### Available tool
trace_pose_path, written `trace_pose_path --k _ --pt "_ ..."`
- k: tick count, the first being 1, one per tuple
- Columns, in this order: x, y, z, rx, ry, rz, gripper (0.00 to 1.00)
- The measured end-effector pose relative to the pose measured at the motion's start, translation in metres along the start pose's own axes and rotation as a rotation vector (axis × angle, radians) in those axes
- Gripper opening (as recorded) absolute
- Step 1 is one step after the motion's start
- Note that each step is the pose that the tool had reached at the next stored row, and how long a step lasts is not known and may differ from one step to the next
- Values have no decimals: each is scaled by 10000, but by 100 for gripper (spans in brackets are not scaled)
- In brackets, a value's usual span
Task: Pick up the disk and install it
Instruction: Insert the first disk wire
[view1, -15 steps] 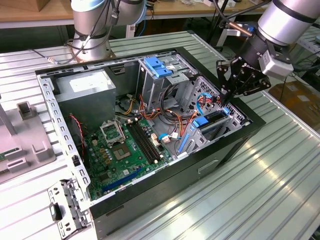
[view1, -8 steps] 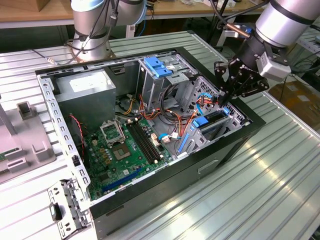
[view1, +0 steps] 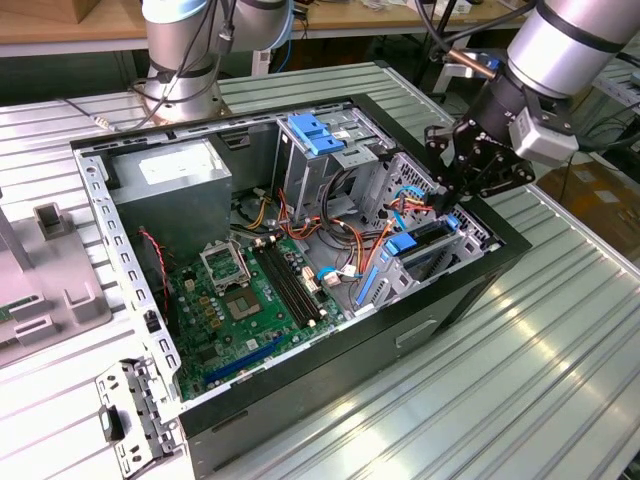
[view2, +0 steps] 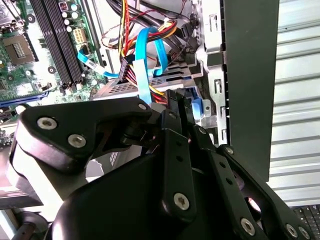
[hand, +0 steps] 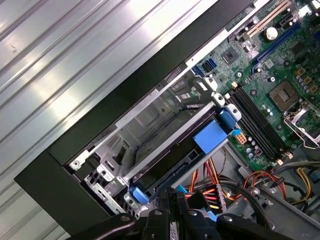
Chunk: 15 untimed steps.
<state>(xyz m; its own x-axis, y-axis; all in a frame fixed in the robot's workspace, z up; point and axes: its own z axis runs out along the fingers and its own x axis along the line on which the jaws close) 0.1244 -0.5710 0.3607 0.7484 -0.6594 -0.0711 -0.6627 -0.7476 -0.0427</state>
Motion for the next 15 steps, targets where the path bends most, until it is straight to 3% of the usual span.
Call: trace_pose_path --k 6,15 --pt "-20 70 15 1 0 0 17" --pt "-12 91 43 -1 1 0 17"
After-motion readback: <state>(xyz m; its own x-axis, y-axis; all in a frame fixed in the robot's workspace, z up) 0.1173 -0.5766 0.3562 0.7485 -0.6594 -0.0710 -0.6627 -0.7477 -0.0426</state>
